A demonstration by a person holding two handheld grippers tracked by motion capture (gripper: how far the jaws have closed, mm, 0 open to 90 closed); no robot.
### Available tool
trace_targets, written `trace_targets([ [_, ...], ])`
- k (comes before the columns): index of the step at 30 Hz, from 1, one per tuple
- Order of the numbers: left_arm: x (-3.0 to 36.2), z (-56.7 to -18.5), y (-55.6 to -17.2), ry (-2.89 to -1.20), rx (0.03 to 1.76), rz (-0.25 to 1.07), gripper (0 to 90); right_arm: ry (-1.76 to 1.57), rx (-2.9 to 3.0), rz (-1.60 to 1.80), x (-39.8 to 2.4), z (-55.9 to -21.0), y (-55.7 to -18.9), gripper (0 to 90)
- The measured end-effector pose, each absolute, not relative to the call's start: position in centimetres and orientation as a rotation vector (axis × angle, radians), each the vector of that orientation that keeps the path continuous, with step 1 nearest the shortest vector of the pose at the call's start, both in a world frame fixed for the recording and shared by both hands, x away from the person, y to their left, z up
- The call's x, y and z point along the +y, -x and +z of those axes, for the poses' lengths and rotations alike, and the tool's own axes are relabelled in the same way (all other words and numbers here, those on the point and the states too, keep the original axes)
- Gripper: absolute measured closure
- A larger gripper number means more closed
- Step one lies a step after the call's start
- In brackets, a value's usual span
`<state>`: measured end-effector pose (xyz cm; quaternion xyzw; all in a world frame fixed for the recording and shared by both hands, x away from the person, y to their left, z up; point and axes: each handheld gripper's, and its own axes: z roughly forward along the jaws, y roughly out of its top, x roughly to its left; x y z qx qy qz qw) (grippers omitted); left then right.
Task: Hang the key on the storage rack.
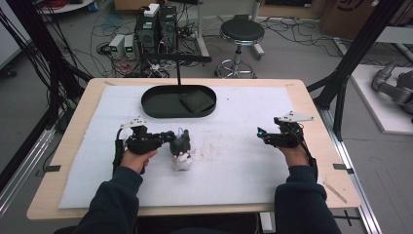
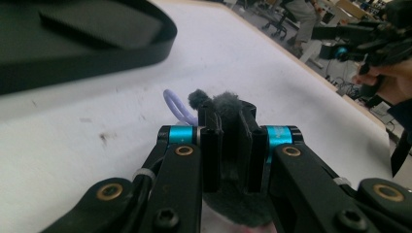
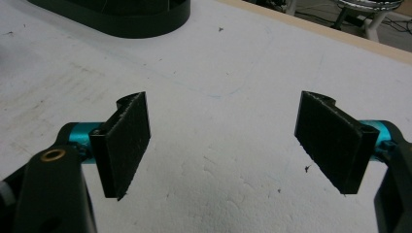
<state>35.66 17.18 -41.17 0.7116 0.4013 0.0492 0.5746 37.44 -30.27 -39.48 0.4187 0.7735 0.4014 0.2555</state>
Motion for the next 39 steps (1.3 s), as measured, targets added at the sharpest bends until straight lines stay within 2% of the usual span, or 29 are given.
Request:
trace_targets([
  [9, 20.4, -36.6, -36.3, -1.638, 0.903, 0.247, 81.9, -1.131, 2.104, 1.089, -30.2, -39.5, -37.5, 20.9],
  [21, 22.9, -33.4, -37.8, -1.602, 0.924, 0.386, 81.9, -1.134, 2.101, 1.101, -30.1, -39.5, -37.5, 20.9],
  [39, 24.3, -28.9, -44.4, -1.629, 0.949, 0.497, 81.8, -1.144, 2.098, 1.128, -30.4, -39.5, -37.6, 20.9],
])
